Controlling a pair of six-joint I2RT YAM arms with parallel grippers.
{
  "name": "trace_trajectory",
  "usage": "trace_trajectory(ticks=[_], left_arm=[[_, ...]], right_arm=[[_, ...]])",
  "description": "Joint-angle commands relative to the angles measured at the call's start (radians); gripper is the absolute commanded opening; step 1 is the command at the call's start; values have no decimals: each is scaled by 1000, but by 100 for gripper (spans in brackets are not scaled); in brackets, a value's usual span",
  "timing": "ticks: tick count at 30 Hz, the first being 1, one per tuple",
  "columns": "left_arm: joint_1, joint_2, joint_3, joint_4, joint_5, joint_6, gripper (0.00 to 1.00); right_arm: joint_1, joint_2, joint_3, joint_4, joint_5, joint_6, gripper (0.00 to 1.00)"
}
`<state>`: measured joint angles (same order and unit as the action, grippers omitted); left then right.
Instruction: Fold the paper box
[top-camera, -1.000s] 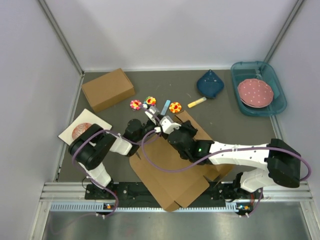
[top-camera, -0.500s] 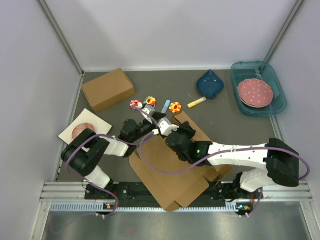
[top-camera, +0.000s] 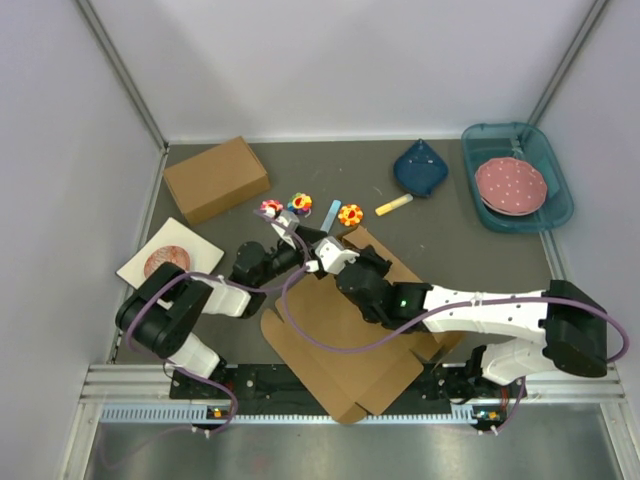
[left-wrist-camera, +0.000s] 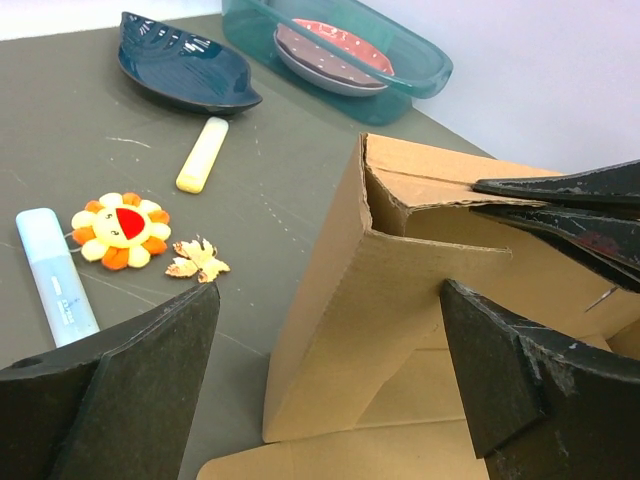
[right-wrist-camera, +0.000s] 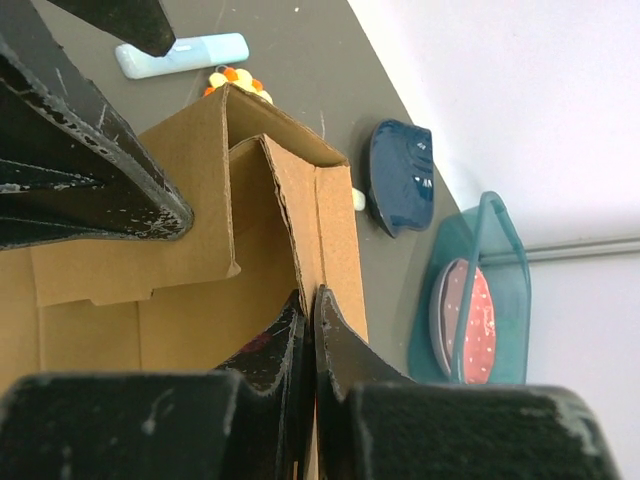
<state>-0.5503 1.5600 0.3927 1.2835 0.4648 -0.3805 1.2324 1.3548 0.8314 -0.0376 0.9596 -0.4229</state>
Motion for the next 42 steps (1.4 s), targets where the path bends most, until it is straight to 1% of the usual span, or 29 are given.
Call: trace_trajectory(ticks=[1, 8, 17, 21, 23, 25, 28, 33, 34, 35, 38, 41, 42], left_arm=[[6, -44, -21, 386, -11, -8, 97], [6, -58, -29, 385, -20, -1, 98], [6, -78, -34, 386, -12, -24, 98], [4, -80, -35, 387, 8, -43, 98], [1, -66, -26, 385, 46, -58, 99], [-8, -48, -23, 386, 46, -74, 99], [-17, -37, -18, 386, 23, -72, 99], [-40, -29, -11, 385, -29, -11, 99], [-48, -25, -6, 384, -41, -2, 97], [-51, -20, -5, 385, -52, 8, 91], [-57, -14, -12, 384, -90, 31, 81], [-57, -24, -35, 385, -132, 52, 81], [-57, -34, -44, 385, -138, 66, 87]], right_arm=[[30, 26, -58, -99, -344, 147, 0], [30, -25, -45, -120, -364, 154, 0], [27, -33, -35, -145, -395, 184, 0], [13, -49, -32, -151, -427, 207, 0], [4, -54, -31, -153, -440, 208, 0], [6, -45, -31, -154, -443, 205, 0], [4, -34, -31, -157, -458, 211, 0], [4, -20, -23, -159, -469, 213, 0], [4, -20, -21, -157, -469, 213, 0], [4, -19, -20, -160, -470, 211, 0], [4, -16, -18, -163, -466, 205, 0], [4, -14, -21, -177, -463, 204, 0], [4, -20, -25, -182, -467, 204, 0]])
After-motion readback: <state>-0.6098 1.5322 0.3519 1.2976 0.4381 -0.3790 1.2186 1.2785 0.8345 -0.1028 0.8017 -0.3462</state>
